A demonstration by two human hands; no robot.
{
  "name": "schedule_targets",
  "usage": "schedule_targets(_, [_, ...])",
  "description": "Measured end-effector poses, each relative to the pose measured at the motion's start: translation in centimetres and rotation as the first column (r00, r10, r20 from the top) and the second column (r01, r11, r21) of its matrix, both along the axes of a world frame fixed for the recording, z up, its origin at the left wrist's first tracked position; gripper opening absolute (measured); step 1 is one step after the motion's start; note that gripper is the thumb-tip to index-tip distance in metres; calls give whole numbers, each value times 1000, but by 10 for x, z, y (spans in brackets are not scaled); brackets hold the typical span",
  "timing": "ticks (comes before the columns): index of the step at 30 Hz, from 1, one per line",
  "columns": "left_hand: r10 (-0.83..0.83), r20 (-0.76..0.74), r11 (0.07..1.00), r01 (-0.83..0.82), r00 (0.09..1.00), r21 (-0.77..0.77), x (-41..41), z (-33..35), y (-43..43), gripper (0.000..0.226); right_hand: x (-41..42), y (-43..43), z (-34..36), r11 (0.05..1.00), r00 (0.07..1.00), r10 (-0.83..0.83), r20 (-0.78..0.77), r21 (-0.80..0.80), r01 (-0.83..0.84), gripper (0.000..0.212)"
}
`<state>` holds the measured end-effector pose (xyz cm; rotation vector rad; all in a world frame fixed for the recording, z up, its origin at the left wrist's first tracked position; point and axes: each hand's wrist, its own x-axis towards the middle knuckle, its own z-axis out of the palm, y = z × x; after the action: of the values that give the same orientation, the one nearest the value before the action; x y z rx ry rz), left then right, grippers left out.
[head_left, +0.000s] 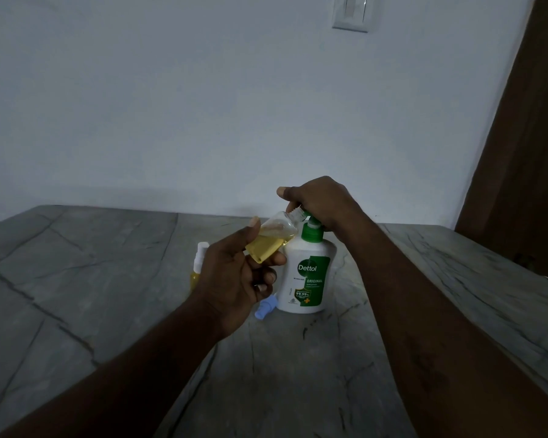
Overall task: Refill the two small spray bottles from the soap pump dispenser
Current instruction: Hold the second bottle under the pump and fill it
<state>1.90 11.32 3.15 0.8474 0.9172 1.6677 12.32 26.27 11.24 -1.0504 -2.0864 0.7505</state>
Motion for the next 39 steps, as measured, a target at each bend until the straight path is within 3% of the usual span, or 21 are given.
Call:
schedule_targets(7, [-13,7,1000,13,1000,8,1,2,-2,44,0,1,6,987,999,-39,24,158,35,44])
schedule_targets(21, [-7,-1,1000,7,1000,-2,0,1,-2,45,-1,3,-1,999,1000,-17,5,-32,17,40])
schedule_targets(31, [-14,-15,1000,14,1000,6,2,4,-3,44,0,4,6,979,998,-47,38,200,39,45])
schedule_targets(39, [-15,-18,1000,15,1000,12,1,4,-2,44,2,2,5,998,1000,-7,16,64,6,42])
